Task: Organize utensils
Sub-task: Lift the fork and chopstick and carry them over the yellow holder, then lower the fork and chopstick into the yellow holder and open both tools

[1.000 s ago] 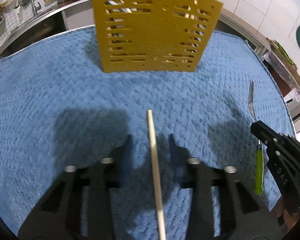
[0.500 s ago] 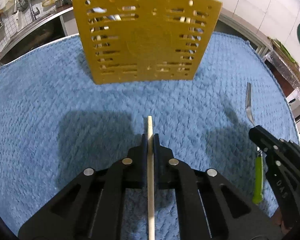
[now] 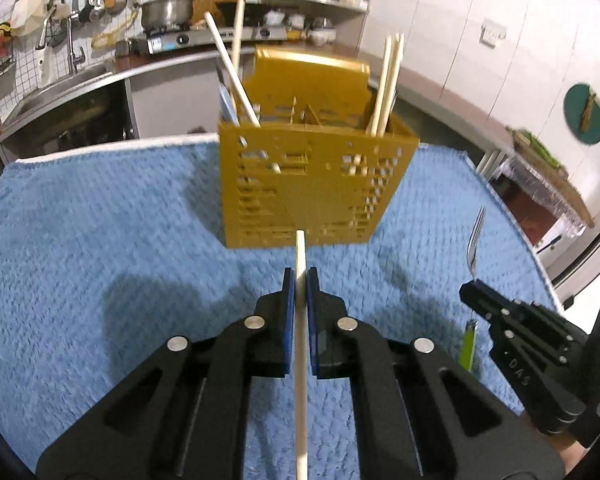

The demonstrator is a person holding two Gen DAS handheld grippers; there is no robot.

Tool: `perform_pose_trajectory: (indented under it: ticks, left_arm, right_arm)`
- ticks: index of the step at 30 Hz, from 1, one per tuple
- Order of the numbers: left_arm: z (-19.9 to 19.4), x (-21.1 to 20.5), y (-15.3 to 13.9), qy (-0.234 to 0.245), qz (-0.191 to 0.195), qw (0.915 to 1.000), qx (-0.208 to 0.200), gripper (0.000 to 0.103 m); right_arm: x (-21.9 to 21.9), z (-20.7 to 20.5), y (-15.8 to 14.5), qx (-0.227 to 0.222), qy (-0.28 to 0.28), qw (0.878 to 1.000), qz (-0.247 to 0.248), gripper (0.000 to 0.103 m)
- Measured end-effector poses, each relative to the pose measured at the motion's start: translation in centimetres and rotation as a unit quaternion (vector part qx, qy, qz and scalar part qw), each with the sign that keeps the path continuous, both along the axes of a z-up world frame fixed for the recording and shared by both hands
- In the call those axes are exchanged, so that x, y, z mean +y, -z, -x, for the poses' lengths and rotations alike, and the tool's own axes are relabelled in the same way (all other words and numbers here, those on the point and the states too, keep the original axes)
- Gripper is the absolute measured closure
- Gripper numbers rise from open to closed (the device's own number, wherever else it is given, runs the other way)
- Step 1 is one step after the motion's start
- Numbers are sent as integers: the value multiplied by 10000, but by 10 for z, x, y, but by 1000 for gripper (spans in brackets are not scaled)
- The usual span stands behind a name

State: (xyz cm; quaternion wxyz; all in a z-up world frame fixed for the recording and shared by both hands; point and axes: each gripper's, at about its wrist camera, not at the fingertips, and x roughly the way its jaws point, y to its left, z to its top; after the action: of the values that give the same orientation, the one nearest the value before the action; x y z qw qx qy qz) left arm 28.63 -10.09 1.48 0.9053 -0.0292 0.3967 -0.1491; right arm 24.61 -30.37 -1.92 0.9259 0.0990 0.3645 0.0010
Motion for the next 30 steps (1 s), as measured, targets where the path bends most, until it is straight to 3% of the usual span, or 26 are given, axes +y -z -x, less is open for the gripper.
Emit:
perform_pose_trajectory:
  ticks: [8,18,23,30]
  left_arm:
    - [-1,28,-17,65,194,9993,-322,99]
    - [-7,36,-19,218,358,9987,-277,99]
    - [-7,40,-60,205,528,9954,-769,99]
    - [-29,39,-151,91,691,9840,-1641,99]
  right_arm:
    - [3,6,-17,-435,54,9990,-72,97]
    - [14,-2,-29,-569,-60,9984,-16,97]
    - [11,-6,-54,-777,-79,9969,-23,97]
    - [12,-32,-131,-1393,-181,9900,110,97]
